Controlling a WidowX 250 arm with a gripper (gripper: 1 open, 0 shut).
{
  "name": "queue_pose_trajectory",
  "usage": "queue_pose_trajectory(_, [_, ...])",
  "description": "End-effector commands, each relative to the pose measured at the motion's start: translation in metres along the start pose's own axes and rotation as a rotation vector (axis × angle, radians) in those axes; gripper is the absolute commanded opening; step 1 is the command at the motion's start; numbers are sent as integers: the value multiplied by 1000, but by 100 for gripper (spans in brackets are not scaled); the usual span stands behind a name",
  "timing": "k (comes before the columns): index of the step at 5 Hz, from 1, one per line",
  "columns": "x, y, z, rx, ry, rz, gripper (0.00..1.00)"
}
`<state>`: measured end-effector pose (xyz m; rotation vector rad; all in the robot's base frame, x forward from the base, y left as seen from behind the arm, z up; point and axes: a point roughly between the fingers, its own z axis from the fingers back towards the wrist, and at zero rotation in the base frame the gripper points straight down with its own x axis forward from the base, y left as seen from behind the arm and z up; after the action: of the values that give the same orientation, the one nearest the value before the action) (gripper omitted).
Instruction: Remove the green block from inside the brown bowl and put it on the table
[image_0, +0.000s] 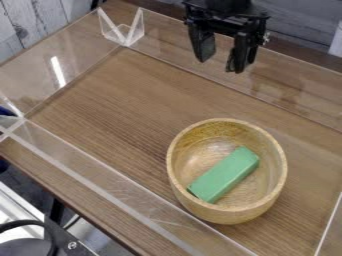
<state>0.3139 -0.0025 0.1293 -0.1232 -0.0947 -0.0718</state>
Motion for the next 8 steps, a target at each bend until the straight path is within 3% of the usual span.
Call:
queue_pose_trajectory(1, [9, -2, 14, 10, -61, -11, 100])
queue_pose_trajectory(3, [1, -2, 16, 12, -60, 3, 100])
queue_pose_trajectory(8, [-34, -34, -21, -5, 37, -87, 100])
